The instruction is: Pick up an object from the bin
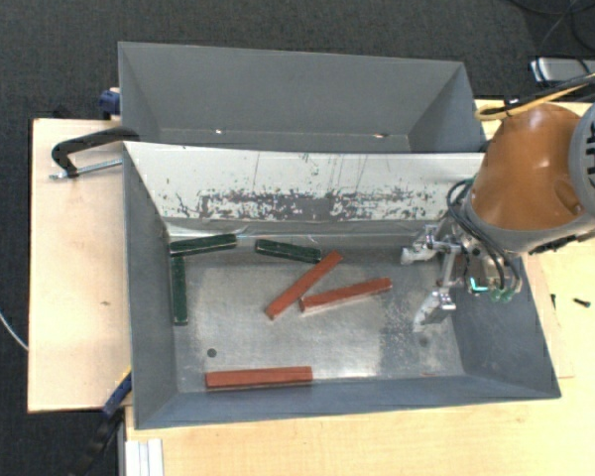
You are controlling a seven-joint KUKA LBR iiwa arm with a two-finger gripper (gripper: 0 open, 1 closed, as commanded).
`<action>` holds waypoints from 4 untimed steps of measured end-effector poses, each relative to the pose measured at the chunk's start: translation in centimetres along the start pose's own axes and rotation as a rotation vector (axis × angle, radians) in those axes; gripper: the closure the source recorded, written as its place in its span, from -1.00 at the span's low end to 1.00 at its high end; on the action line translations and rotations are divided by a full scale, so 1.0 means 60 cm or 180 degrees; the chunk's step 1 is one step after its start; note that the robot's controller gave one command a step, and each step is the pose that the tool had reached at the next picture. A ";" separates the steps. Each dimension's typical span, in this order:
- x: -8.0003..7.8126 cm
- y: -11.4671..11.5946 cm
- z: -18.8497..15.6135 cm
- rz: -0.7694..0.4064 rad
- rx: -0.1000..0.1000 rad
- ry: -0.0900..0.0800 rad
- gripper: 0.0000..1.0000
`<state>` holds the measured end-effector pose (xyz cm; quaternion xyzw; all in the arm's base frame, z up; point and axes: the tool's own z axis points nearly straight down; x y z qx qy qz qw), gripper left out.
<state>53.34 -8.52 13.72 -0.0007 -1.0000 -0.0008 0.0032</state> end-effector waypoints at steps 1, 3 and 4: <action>-0.002 0.001 -0.006 -0.0004 0.0003 -0.0020 -1.00; -0.050 0.073 0.101 0.0020 0.0002 0.0009 1.00; -0.053 0.067 -0.149 -0.0048 0.0006 -0.0044 1.00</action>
Offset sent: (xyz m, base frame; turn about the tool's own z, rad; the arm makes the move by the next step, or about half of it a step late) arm 0.0286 0.0434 -0.0672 0.0080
